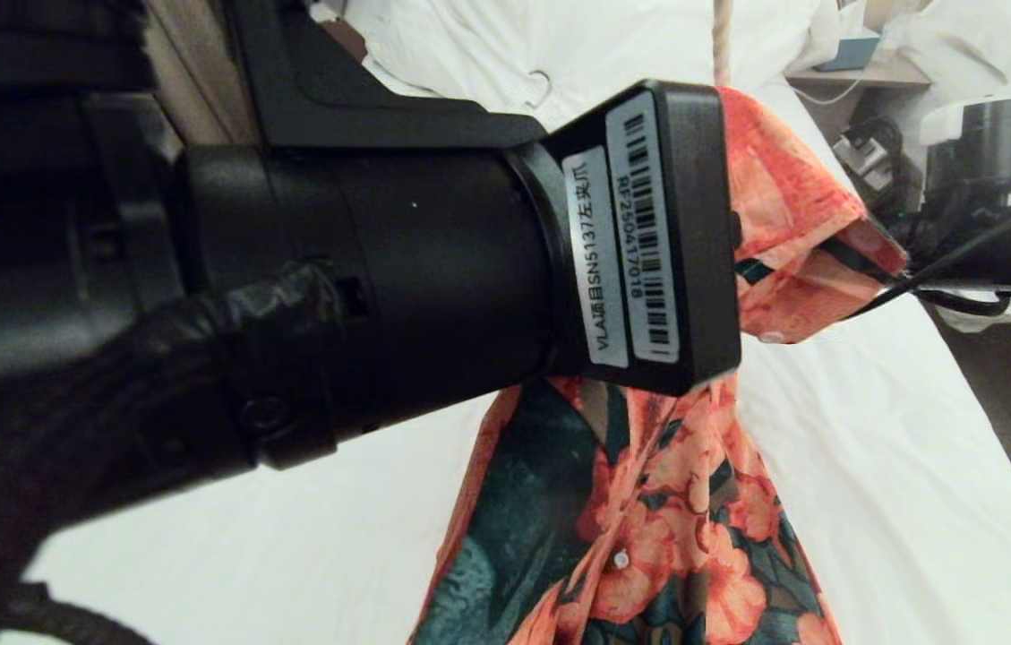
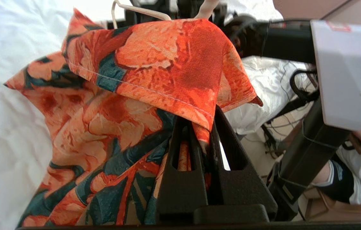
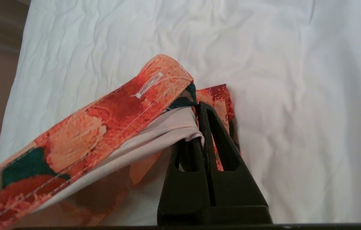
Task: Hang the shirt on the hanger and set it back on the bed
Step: Hook the other side of the shirt onto the hanger
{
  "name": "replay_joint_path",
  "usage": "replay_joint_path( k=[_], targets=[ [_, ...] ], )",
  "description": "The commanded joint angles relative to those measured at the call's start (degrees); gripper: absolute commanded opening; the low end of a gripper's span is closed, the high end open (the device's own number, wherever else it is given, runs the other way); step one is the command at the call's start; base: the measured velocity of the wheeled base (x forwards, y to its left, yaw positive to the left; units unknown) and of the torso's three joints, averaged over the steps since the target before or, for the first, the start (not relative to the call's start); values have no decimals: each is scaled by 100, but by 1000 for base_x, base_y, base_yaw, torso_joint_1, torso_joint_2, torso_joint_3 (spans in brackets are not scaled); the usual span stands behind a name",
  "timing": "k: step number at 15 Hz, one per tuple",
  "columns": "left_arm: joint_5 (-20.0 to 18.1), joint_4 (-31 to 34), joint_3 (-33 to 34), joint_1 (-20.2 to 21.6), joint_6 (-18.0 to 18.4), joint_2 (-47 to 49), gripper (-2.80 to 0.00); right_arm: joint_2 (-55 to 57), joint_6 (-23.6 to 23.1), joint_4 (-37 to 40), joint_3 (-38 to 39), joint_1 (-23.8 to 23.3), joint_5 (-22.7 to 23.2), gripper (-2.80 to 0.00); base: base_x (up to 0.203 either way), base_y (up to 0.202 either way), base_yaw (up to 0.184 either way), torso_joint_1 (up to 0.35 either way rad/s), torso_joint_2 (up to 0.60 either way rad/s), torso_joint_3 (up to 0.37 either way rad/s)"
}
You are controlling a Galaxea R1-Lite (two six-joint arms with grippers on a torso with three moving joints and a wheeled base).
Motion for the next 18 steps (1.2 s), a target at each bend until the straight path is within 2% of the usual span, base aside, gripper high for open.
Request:
replay_joint_path(
  k=[1, 6, 16, 18],
  targets=[
    [16, -5, 4, -36, -16, 105, -280, 33, 5, 18, -113, -29, 14, -280, 0, 0, 0, 0, 0, 0],
    [35, -5, 75, -207, -22, 152, -280, 113, -74, 213, -355, -146, 14, -280, 0, 0, 0, 0, 0, 0],
    [46, -78, 141, -188, -21, 499, -280, -404, -74, 418, -368, -109, 23, -280, 0, 0, 0, 0, 0, 0],
    [44, -87, 87, -46, -13, 480, -280, -544, -82, 633, -323, -35, 24, -280, 0, 0, 0, 0, 0, 0]
  ],
)
